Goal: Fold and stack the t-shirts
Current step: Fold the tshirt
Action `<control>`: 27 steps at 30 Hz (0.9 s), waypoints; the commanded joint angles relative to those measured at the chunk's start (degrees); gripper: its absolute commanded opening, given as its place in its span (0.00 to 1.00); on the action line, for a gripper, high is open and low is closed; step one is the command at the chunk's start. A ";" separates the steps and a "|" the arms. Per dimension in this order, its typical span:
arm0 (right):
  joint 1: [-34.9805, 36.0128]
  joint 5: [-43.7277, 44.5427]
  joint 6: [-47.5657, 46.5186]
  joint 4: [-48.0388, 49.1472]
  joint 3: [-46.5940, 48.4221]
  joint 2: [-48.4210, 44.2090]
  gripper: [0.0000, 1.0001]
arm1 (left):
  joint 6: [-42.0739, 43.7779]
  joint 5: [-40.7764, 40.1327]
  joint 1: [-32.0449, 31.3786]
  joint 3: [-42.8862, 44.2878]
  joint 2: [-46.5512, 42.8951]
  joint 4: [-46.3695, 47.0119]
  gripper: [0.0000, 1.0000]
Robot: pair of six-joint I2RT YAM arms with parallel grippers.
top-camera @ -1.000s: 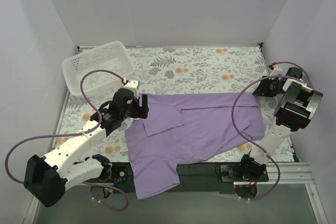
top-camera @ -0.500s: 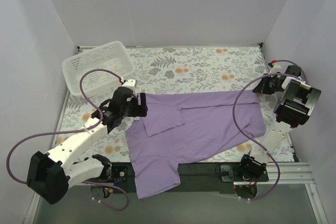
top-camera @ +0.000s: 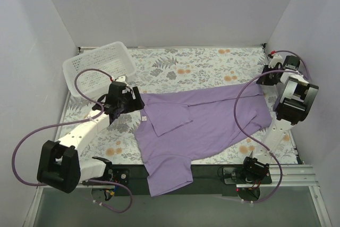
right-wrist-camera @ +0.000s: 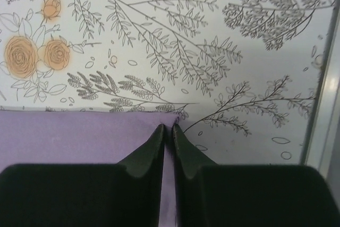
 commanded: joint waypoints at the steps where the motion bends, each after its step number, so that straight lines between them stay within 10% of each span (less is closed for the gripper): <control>1: 2.35 6.56 -2.38 4.51 4.34 -0.39 0.17 | -3.65 1.58 0.30 2.53 3.06 2.68 0.71; 8: 3.42 11.14 -6.60 6.09 0.66 -5.74 0.63 | -8.22 -0.98 0.39 4.83 7.73 4.00 0.65; 27: 4.38 4.91 -16.71 10.23 -28.61 -33.51 0.98 | -5.76 -3.18 1.36 0.52 2.29 3.03 0.65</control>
